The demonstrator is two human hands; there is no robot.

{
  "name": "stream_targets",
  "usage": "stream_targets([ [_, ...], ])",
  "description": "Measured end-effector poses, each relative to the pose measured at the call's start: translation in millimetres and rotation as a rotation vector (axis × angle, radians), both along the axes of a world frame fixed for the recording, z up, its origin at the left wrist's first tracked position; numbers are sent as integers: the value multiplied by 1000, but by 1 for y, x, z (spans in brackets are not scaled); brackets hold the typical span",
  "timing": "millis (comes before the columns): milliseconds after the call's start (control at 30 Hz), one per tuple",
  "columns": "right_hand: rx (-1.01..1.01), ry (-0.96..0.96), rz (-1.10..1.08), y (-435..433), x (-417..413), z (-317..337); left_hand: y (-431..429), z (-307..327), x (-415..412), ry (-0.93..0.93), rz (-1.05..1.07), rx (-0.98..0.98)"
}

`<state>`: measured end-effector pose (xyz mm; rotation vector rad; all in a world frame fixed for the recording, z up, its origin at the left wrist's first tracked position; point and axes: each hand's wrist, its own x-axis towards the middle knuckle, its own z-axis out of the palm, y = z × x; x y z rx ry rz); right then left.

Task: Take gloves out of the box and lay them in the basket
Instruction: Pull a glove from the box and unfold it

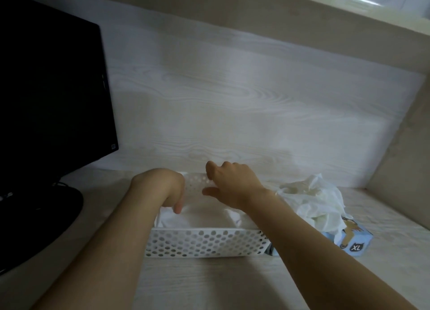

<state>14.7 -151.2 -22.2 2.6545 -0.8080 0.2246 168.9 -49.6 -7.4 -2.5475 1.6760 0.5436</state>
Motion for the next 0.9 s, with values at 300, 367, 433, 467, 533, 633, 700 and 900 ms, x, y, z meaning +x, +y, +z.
stream_targets([
  [300,294,-50,-113,-5,-18,11,-10,0,-12,-283,-95,75],
  [367,424,0,-142,-3,-25,16,-9,3,-21,-331,-115,61],
  [433,505,-1,-153,-1,-31,18,-9,2,-28,-328,-126,59],
  [467,518,-5,-157,1,-33,18,-8,2,-31,-308,-131,68],
  [533,514,9,-166,3,-35,14,-10,-1,-32,-234,-133,128],
  [633,516,42,-170,6,-36,5,-13,-6,-30,-131,-111,210],
  [700,496,16,-155,7,-36,0,-12,-6,-32,-106,-87,237],
  [900,457,-3,-140,7,-42,9,-4,-1,-46,-202,-139,217],
])
